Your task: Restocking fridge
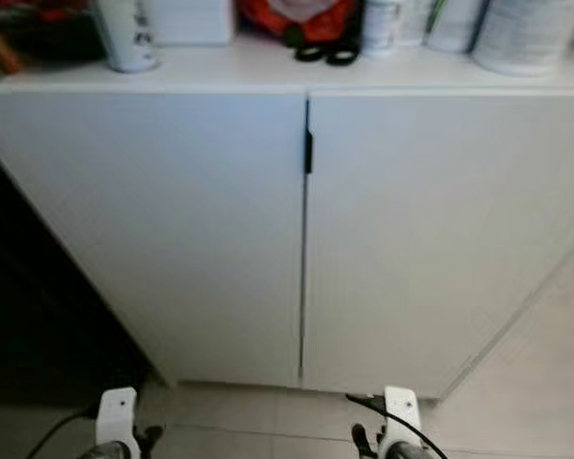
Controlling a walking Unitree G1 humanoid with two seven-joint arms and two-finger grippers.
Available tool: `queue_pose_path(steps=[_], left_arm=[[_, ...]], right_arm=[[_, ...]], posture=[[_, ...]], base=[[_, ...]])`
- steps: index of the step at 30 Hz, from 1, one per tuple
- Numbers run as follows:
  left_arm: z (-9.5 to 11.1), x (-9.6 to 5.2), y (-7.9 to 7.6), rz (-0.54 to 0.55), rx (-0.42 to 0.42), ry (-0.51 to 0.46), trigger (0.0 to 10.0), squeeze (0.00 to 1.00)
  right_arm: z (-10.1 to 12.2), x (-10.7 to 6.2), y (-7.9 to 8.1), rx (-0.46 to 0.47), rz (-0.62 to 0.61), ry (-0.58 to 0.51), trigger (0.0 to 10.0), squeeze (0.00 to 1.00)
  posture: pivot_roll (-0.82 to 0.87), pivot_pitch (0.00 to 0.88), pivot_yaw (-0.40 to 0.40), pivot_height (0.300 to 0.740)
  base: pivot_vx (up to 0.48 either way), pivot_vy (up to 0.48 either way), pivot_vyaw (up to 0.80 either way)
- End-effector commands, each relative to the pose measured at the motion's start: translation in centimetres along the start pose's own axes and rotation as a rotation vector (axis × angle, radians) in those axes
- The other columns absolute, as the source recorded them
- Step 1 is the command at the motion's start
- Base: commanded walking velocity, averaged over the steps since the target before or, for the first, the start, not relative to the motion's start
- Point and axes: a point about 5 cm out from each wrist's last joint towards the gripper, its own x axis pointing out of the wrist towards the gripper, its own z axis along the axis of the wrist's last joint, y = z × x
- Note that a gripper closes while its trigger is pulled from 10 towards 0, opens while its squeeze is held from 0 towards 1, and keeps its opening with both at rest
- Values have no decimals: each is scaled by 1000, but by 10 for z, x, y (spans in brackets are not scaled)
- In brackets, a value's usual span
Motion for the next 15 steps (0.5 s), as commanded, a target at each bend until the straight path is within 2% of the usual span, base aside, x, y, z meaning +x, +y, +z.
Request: queue_pose_path(steps=[1, 10, 11, 12, 13, 14, 15], left_arm=[[-3, 0, 4, 11, -5, 11, 10000, 0], [-3, 0, 4, 11, -4, 11, 10000, 0], [-4, -1, 4, 9, 13, 20, 10000, 133], [-5, -1, 4, 7, 27, 26, 10000, 133], [-5, -1, 4, 7, 41, 29, 10000, 627], [-5, -1, 4, 6, 49, 31, 10000, 1000], [-5, -1, 4, 6, 52, 30, 10000, 1000]], right_arm=[[-1, 1, 4, 18, 3, 5, 10000, 0], [-1, 1, 4, 21, 2, 5, 10000, 0], [-2, 1, 4, 29, 2, 3, 10000, 0], [-3, 1, 4, 34, 2, 1, 10000, 0], [-3, 1, 4, 38, 3, 0, 10000, 0], [-3, 1, 4, 42, 2, -1, 10000, 0], [-3, 1, 4, 43, 2, -1, 10000, 0]], posture=[[-20, 0, -17, 740], [-20, 0, -17, 740], [-23, 0, -13, 740], [-23, 0, -13, 740], [-23, 0, -13, 740], [-23, 0, -13, 740], [-23, 0, -13, 740]], base=[[0, 0, 0], [0, 0, 0], [0, 0, 0], [0, 0, 0], [0, 0, 0], [0, 0, 0], [0, 0, 0]])
